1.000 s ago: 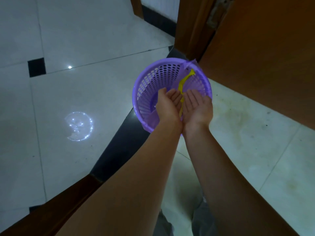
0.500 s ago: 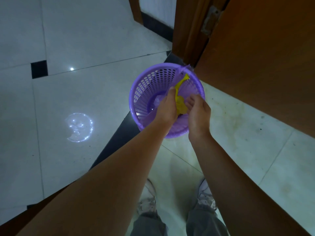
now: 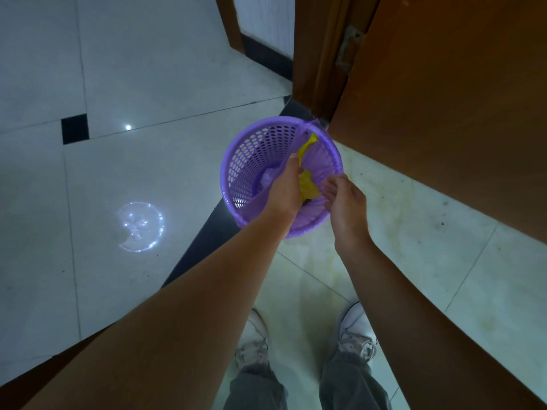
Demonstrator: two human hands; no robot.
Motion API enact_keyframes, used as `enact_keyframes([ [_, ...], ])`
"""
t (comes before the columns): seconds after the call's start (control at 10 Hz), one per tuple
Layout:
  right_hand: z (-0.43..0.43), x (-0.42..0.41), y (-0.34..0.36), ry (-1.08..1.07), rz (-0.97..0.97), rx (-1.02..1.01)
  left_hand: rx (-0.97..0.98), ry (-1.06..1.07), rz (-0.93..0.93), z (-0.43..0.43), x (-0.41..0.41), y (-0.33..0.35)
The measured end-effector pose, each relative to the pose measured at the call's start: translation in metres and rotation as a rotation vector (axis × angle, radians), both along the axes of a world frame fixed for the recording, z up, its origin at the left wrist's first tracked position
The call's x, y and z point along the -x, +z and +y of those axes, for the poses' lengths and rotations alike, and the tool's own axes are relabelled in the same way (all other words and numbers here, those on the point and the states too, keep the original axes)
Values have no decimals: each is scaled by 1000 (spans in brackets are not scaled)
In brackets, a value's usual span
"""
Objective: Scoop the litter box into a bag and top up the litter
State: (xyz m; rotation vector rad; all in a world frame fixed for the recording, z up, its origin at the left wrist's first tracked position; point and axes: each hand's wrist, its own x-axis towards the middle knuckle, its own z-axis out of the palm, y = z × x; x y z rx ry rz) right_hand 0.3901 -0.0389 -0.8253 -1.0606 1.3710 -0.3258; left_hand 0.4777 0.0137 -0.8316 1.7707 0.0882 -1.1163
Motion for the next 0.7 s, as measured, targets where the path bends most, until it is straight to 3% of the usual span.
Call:
enact_keyframes([
  [0.3,0,-4,22,88,-43,1,-77,-281,-136,13,-3,29],
  [0.5,-1,-1,47,245,-4,0,-38,-268,-90,16,0,68],
  [0.6,-8,5,74,301,33,116,-137,-282,-296,18,2,91],
  [0.7,-18,15,111,466,175,310,-328,-462,-541,19,1,127],
])
